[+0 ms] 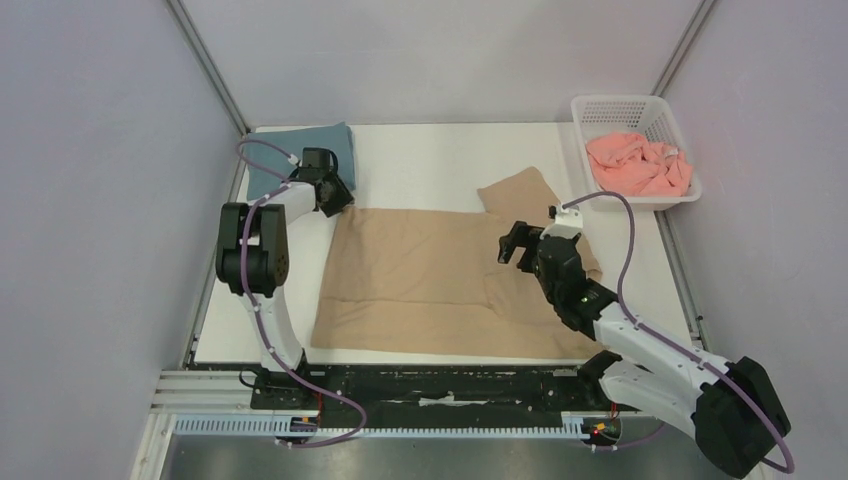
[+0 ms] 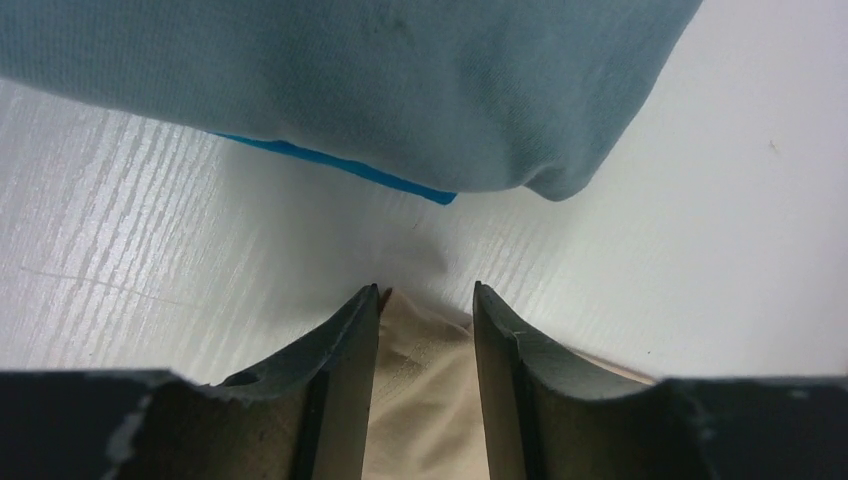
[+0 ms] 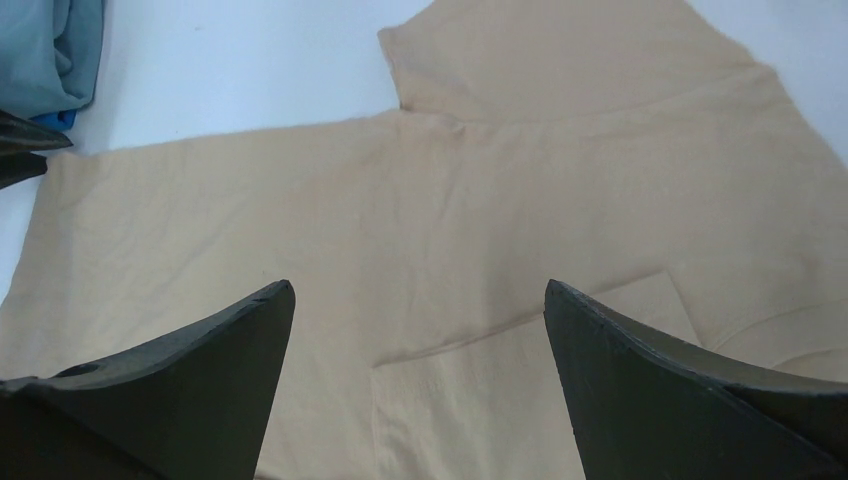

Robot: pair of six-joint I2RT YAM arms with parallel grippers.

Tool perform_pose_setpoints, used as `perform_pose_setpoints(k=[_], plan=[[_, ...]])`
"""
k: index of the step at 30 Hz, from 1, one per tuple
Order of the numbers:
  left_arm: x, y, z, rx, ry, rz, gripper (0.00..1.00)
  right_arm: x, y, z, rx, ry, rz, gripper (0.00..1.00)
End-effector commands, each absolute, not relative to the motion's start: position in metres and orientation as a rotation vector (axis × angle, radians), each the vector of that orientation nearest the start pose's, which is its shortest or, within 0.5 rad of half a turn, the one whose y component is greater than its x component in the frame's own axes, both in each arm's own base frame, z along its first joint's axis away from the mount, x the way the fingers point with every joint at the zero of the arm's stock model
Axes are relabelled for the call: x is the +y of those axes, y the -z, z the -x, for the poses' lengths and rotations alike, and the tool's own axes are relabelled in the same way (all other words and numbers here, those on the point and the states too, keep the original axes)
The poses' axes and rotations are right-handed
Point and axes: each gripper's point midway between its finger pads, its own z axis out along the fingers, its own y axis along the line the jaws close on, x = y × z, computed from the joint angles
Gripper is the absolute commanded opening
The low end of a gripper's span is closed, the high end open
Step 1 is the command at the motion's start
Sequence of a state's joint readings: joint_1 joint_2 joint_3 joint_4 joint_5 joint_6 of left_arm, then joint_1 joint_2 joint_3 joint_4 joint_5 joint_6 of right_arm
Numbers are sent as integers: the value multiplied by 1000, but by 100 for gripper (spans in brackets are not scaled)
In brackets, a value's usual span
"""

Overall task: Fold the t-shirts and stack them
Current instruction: Grab the side of the flattened tshirt furthest away from the robot with both arms

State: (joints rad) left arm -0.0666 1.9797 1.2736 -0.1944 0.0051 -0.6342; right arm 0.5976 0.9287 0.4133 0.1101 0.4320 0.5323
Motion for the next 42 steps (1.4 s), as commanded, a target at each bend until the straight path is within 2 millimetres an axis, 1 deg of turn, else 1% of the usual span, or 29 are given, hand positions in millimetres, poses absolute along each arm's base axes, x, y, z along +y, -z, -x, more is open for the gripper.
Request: perform_pose_setpoints(k=[1,3,7,9,10,12,14,15,17,18,19,22,24,25,28,30,31,32,33,34,36,40,42], plan=[[-55,9,-440,2590,136,652,45,124,-159,-314,1880,-208,-206,98],[-57,9,-439,2616,93,631,44,120,-163,-321,1875,-171,-205,98],[-59,10,-436,2658,-7,584,36,107,-174,-339,1854,-132,-240,98],[-58,10,-435,2670,-30,583,28,102,-179,-350,1849,-146,-251,98],[-59,11,-435,2674,-28,578,22,101,-180,-355,1848,-151,-253,98],[-59,10,-436,2675,-23,565,3,99,-186,-365,1841,-163,-240,98],[-58,7,-436,2671,-30,556,2,99,-192,-378,1835,-152,-206,98],[-57,5,-436,2664,-36,553,2,100,-191,-385,1847,-134,-175,98],[-56,-3,-437,2645,-38,551,2,104,-194,-400,1860,-98,-110,98],[-55,-9,-437,2632,-39,550,2,103,-190,-408,1877,-67,-89,98],[-55,-14,-438,2618,-34,545,2,103,-191,-417,1881,-43,-70,98],[-56,-29,-438,2579,-7,538,2,95,-178,-447,1915,52,-65,98],[-54,-36,-437,2555,-13,551,2,85,-172,-471,1934,95,-142,98],[-52,-38,-436,2550,-26,558,2,84,-162,-482,1953,101,-167,98],[-51,-42,-434,2560,-36,558,2,92,-149,-520,1974,102,-156,98],[-55,-42,-434,2562,-11,558,2,95,-135,-545,1988,132,-156,98],[-56,-43,-434,2562,-3,556,2,92,-126,-556,1997,159,-173,98],[-58,-44,-434,2562,3,553,2,92,-125,-567,2003,170,-182,98],[-58,-45,-433,2558,2,553,2,91,-112,-575,2029,185,-190,97],[-58,-47,-433,2554,-2,551,2,92,-107,-583,2041,185,-194,96],[-60,-50,-434,2546,2,547,2,94,-81,-588,2103,190,-182,94],[-66,-59,-434,2531,20,531,2,98,-53,-591,2155,183,-170,89],[-67,-61,-434,2524,16,528,2,95,-41,-586,2197,204,-174,86]])
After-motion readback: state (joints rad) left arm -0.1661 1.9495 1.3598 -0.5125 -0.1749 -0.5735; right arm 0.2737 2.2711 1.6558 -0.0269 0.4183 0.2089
